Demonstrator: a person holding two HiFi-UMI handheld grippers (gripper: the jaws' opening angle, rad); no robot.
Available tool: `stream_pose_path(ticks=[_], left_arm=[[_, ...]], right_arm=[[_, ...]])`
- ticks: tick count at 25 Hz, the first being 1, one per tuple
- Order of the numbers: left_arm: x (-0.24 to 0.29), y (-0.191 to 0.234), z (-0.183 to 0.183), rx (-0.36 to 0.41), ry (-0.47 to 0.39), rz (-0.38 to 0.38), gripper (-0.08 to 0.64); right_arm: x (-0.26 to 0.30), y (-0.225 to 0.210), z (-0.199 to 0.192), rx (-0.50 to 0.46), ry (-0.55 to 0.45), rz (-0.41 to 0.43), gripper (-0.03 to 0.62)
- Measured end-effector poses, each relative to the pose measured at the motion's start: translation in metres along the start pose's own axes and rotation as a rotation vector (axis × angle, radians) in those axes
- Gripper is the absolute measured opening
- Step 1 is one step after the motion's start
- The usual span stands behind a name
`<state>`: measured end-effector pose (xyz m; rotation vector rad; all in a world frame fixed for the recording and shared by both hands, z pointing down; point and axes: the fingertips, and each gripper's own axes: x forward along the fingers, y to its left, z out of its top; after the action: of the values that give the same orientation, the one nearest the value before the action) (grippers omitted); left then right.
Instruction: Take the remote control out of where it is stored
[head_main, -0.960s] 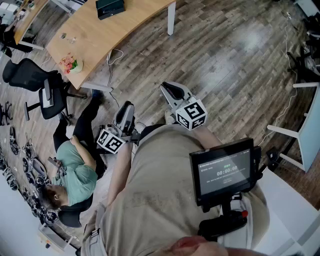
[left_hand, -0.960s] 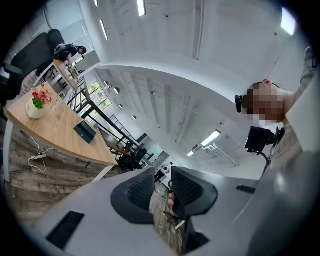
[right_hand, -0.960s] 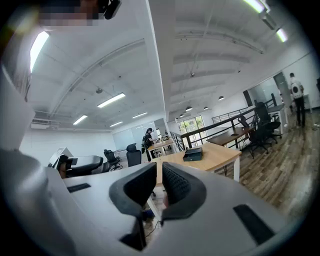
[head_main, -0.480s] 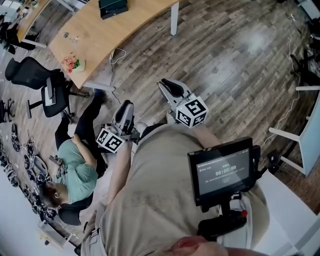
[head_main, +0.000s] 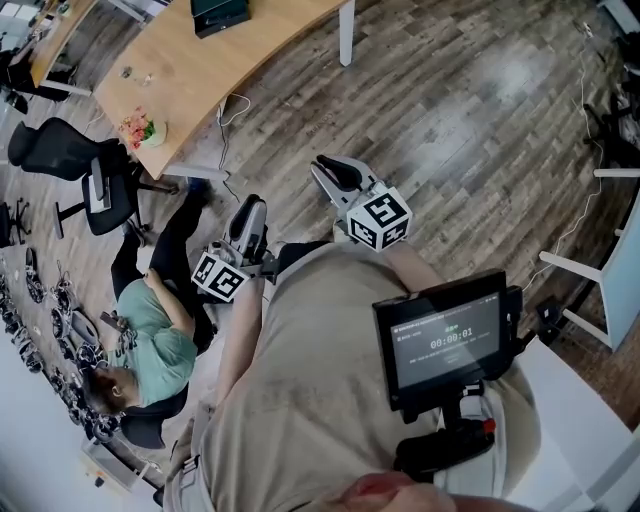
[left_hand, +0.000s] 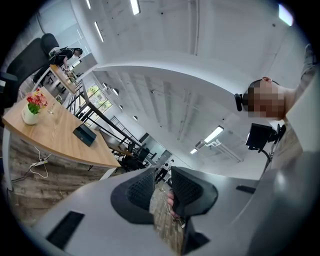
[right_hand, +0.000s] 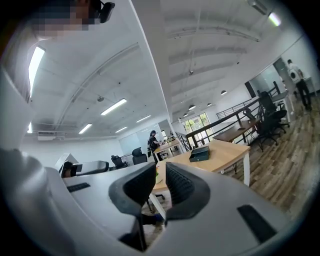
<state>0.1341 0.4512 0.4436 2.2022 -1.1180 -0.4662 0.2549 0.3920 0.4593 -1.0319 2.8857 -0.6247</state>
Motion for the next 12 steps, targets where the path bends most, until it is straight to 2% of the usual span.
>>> stream_pose_path(ticks=[6, 12], left_arm=[[0.011, 0.008, -0.002, -0.024, 0.002, 0.021, 0.109], [0.023, 0.035, 0.003, -0.056, 0.026, 0.032, 0.107]], right_arm=[[0.011, -0.01, -0.005, 0.016, 0.028, 0.014, 0.046], [0.039, -0.025, -0.015, 0.035, 0.067, -0.001, 0.046]])
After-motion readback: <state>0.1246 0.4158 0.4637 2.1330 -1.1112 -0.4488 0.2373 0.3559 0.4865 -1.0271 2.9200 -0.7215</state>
